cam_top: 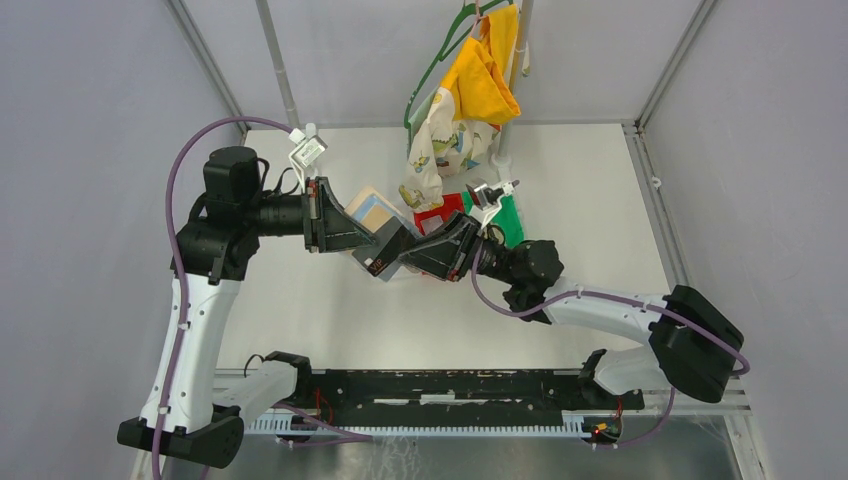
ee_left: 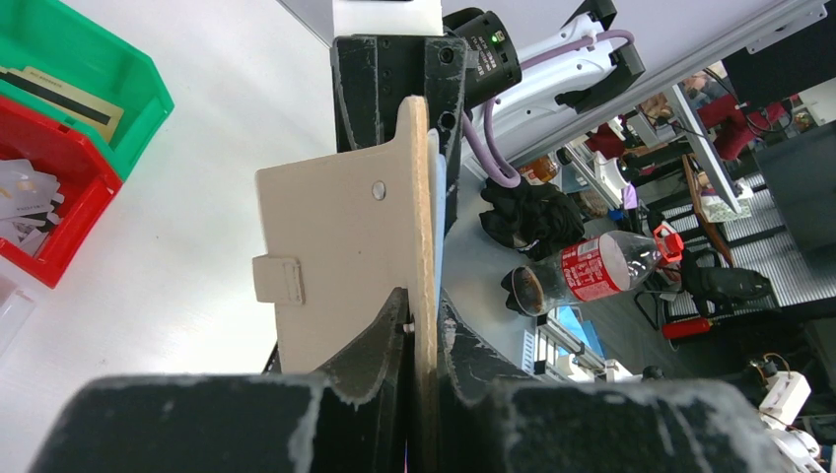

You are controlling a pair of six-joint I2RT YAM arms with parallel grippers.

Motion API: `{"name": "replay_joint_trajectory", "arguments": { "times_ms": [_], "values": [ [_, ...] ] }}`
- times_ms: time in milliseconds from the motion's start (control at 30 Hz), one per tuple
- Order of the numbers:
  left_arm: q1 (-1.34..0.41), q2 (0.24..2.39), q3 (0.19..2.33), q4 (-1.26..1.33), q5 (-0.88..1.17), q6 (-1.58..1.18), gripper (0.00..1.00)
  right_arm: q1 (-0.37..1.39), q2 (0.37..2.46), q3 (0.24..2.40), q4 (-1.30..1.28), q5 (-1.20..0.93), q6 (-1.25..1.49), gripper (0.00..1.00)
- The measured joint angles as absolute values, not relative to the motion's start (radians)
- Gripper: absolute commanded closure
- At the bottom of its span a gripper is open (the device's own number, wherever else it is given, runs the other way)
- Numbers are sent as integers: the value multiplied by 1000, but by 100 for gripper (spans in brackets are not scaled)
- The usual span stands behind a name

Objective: Take the credit cards out of the card holder
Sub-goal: Remove the credit card from the card holder.

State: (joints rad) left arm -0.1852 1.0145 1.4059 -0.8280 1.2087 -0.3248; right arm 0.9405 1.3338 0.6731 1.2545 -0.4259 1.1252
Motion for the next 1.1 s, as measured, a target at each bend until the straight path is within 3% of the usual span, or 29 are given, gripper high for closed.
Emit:
{"name": "replay_joint_trajectory", "arguments": {
  "times_ms": [100, 200, 400, 567, 1100],
  "values": [
    [-185, 1015, 1406, -828, 1206, -325, 90, 943, 1348, 684, 1247, -438, 1134, 60],
    [-184, 1015, 1406, -828, 1206, -325, 90, 947, 1363, 700, 1245, -441, 1136, 75],
    [-184, 1015, 1406, -832, 1202, -318, 90, 947, 1380, 720, 1267, -443, 1168, 69],
    [-184, 1015, 1411, -863, 1170, -282, 91, 947, 1380, 720, 1276, -444, 1181, 100],
    [-184, 1023, 1467, -921, 1101, -220, 91, 790, 1171, 507, 1198, -498, 1179, 100]
  ]
}}
